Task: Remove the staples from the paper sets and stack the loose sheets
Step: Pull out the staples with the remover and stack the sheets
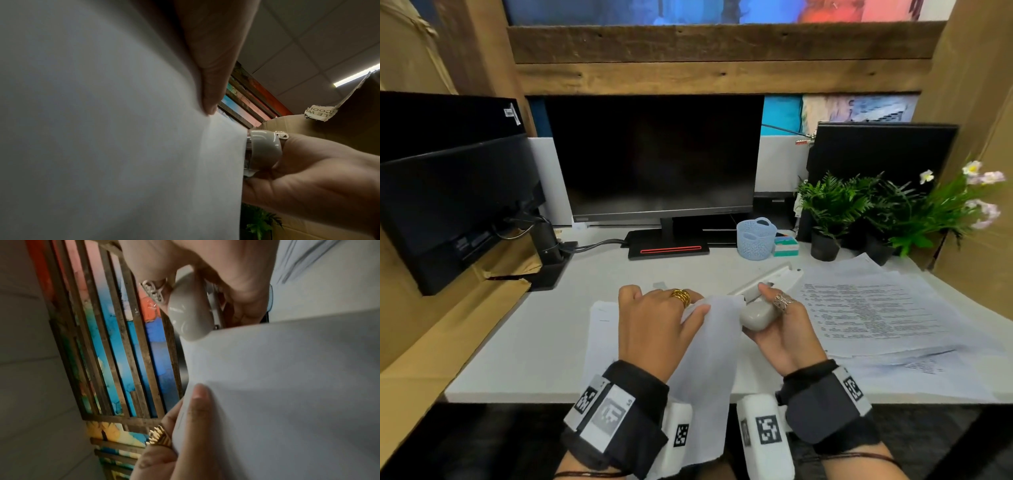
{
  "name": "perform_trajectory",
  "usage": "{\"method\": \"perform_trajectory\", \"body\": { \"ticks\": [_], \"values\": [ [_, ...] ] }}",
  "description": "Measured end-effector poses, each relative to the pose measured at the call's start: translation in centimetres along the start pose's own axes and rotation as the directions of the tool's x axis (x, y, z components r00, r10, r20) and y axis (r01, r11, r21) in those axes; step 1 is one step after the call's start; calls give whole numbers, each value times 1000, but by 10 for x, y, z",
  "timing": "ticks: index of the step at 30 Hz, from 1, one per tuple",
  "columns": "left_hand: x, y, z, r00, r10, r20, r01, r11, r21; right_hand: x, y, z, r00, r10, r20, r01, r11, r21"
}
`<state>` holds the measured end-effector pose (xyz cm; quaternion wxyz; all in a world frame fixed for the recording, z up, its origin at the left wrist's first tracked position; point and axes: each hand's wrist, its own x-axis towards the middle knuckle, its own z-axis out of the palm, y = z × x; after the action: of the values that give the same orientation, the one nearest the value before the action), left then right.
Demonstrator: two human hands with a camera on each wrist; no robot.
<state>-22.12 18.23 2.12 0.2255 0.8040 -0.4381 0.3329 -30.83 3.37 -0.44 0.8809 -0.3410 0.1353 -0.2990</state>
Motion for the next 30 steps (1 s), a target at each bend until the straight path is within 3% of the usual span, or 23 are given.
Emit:
{"method": "perform_trajectory", "body": {
  "ticks": [5, 12, 17, 23, 30],
  "values": [
    [-4, 9, 1, 1000, 8, -10, -8, 999, -35, 3, -2, 1, 990, -29, -137, 40, 996, 80],
    [-1, 15, 3, 994, 79, 73, -78, 997, -18, 5, 0, -4, 979, -112, -169, 109, 994, -27],
    [0, 18, 5, 976, 165, 144, -161, 986, -33, 5, -2, -1, 957, -209, -200, 163, 961, -223],
    [2, 21, 1, 969, 188, 158, -184, 982, -35, 0, 0, 2, 932, -344, -114, 258, 851, -458],
    [2, 22, -7, 956, 196, 218, -182, 980, -83, 2, 8, 6, 913, -389, -126, 294, 839, -457]
  ]
}}
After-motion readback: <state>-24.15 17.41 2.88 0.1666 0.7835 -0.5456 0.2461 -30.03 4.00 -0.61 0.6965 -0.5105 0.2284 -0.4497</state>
